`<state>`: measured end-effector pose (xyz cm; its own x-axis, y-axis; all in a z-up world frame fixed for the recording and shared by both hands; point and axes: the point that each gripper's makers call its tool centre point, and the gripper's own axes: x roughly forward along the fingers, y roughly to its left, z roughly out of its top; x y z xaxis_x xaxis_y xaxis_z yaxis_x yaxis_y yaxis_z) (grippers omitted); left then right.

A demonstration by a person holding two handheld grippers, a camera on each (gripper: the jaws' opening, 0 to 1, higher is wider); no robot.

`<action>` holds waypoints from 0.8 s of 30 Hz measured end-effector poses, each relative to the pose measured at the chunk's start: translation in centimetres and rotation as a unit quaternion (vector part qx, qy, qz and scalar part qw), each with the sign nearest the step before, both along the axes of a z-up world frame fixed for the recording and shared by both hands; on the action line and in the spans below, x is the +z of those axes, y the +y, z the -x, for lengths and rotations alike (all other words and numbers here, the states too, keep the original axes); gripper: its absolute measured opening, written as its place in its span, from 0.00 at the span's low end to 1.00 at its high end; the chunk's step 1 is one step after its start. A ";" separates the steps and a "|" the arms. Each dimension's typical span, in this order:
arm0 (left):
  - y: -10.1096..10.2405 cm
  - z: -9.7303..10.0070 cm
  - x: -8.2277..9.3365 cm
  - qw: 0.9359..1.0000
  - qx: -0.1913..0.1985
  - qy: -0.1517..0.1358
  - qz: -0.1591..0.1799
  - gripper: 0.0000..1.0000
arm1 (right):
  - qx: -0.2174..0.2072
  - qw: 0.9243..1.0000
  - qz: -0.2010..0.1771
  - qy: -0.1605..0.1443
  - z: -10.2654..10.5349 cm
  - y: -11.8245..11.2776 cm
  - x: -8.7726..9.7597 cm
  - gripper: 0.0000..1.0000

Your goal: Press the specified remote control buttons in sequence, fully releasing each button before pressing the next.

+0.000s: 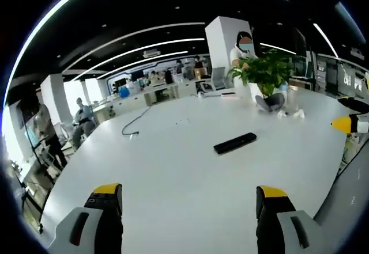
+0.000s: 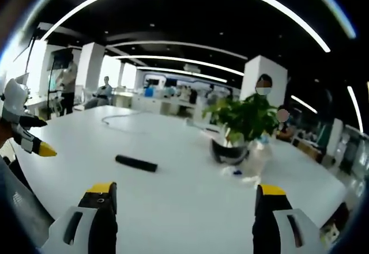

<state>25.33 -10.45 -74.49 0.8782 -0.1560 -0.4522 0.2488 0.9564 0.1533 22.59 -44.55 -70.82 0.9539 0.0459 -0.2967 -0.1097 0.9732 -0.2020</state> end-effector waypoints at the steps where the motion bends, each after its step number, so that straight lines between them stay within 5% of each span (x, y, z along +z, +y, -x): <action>1: 0.0 0.3 -0.1 1.000 0.002 0.002 0.000 1.00 | 0.001 1.000 -0.001 0.001 0.0 0.0 0.0 0.99; 9: -1.0 2.7 -0.4 1.000 -0.001 -0.001 0.003 1.00 | -0.007 1.000 0.015 0.010 0.0 -0.5 -0.4 0.99; 16: -2.2 2.5 0.2 0.999 -0.019 -0.016 0.030 1.00 | -0.009 0.998 0.054 0.031 0.1 -1.8 -1.6 0.99; 19: -2.5 2.8 -1.3 0.999 -0.040 0.014 -0.005 1.00 | -0.040 0.998 0.015 0.045 0.5 -3.5 -2.5 0.99; 22: -2.8 2.6 -0.4 0.998 -0.051 -0.021 -0.021 1.00 | -0.047 0.998 -0.004 0.039 0.4 -3.9 -2.2 0.99; 24: -3.1 2.7 -0.4 0.998 -0.056 -0.016 -0.007 1.00 | -0.041 0.998 -0.002 0.037 0.4 -3.5 -2.1 0.98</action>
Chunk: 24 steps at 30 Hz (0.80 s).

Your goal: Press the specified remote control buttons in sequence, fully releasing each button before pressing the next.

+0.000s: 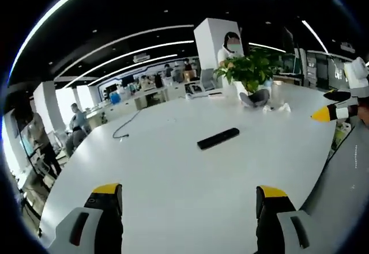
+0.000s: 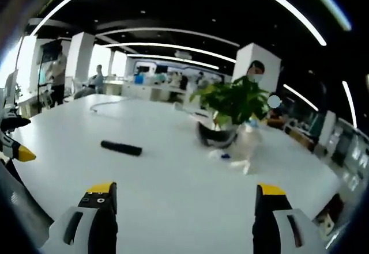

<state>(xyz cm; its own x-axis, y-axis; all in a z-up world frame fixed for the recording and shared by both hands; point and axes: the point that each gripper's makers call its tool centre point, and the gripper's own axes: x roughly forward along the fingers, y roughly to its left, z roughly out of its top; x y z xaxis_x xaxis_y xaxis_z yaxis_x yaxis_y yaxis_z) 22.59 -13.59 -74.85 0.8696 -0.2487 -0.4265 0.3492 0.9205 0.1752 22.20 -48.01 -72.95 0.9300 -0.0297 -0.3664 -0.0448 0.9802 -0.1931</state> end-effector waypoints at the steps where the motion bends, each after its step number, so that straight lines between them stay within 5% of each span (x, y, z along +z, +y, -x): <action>1: 0.0 0.1 -0.2 1.000 -0.001 0.005 0.000 1.00 | 0.003 1.000 0.001 0.002 0.0 0.1 -0.1 0.98; 24: 0.3 0.4 -1.0 1.000 0.003 0.027 0.009 1.00 | 0.018 0.999 -0.004 0.032 0.3 0.7 -1.3 0.94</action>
<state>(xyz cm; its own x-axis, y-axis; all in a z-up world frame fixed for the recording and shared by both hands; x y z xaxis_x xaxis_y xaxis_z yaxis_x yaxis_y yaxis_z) 22.24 -13.29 -75.86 0.8472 -0.2522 -0.4675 0.3525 0.9253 0.1396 21.93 -47.27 -74.28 0.9050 0.0069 -0.4254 -0.0924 0.9792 -0.1806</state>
